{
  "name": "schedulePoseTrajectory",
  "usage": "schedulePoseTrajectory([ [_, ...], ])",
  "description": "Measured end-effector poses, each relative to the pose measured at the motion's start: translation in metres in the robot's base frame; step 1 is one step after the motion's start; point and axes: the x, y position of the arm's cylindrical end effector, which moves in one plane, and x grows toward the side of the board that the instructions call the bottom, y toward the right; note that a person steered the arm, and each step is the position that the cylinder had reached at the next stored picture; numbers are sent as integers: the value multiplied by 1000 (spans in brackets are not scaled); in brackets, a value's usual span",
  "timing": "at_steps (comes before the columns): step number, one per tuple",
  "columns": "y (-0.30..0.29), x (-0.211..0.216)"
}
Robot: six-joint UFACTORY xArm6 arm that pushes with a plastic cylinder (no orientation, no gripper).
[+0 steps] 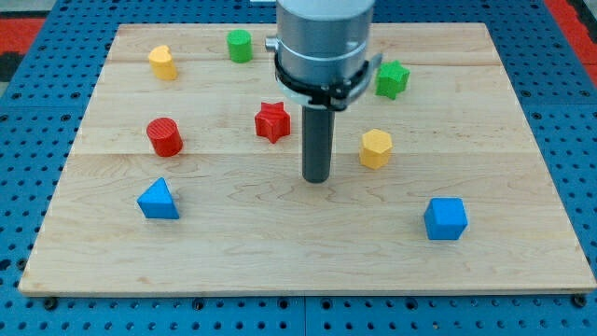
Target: Place the yellow hexagon vertically to the blue cube
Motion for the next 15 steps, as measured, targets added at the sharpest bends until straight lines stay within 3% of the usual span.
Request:
schedulePoseTrajectory([
  [1, 31, -34],
  [3, 101, -31],
  [4, 110, -25],
  [5, 77, -20],
  [6, 60, 44],
  [7, 85, 78],
  [8, 102, 73],
  [9, 86, 56],
  [11, 62, -85],
  [12, 29, -114],
  [15, 27, -114],
])
